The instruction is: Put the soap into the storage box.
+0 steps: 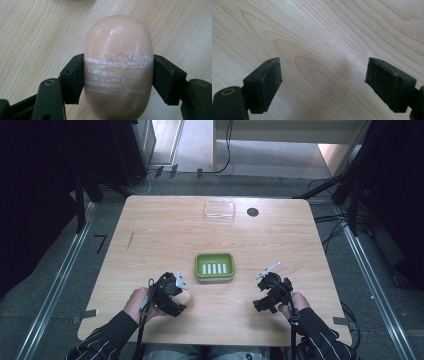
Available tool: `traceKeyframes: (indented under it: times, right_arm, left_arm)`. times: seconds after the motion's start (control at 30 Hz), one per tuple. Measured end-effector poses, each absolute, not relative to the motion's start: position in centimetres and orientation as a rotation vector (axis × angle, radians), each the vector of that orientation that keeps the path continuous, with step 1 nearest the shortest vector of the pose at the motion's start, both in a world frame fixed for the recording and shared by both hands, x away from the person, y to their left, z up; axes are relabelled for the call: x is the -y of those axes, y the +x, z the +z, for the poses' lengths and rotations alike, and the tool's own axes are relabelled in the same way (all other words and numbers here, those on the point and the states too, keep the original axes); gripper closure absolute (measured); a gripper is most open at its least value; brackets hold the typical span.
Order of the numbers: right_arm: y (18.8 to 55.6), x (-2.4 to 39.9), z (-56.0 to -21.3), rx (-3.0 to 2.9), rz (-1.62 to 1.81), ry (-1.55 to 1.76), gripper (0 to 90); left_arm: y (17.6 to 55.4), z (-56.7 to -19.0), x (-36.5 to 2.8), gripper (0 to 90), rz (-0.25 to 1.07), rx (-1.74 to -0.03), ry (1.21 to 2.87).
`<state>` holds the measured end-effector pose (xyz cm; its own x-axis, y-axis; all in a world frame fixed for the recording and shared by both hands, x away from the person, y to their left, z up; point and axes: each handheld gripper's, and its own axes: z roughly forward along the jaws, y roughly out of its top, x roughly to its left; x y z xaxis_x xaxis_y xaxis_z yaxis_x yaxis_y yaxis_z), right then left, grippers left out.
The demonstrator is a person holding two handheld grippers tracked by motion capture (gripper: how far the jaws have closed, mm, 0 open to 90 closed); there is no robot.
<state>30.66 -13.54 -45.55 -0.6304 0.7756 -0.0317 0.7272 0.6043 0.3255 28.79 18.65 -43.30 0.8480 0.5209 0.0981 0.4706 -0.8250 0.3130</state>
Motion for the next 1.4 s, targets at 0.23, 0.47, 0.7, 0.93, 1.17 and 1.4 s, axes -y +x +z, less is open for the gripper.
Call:
traceKeyframes:
  times: [0.23,0.47,0.7,0.93,1.17,1.4]
  right_arm:
    - [30.7,13.6,-45.6,-2.661,0.424,1.258,14.1]
    - [30.7,13.5,-45.6,-2.665,0.417,1.257,14.1]
    - [30.7,13.5,-45.6,-2.665,0.417,1.257,14.1]
    - [30.7,13.6,-45.6,-2.666,0.417,1.256,14.1]
    - [30.7,13.6,-45.6,-2.664,0.417,1.256,14.1]
    - [30.7,13.6,-45.6,-2.663,0.417,1.254,14.1]
  left_arm:
    - [29.2,-42.9,-18.5,33.6,0.260,-0.755,2.739]
    - [29.9,-42.8,-18.4,33.6,0.250,-0.746,2.741]
    - [30.3,-42.5,-18.2,33.6,0.247,-0.732,2.744]
    - [30.6,-42.2,-18.1,33.6,0.251,-0.723,2.733]
    - [31.1,-41.7,-17.8,33.6,0.252,-0.708,2.728]
    - [31.6,-41.3,-17.5,33.6,0.253,-0.691,2.727]
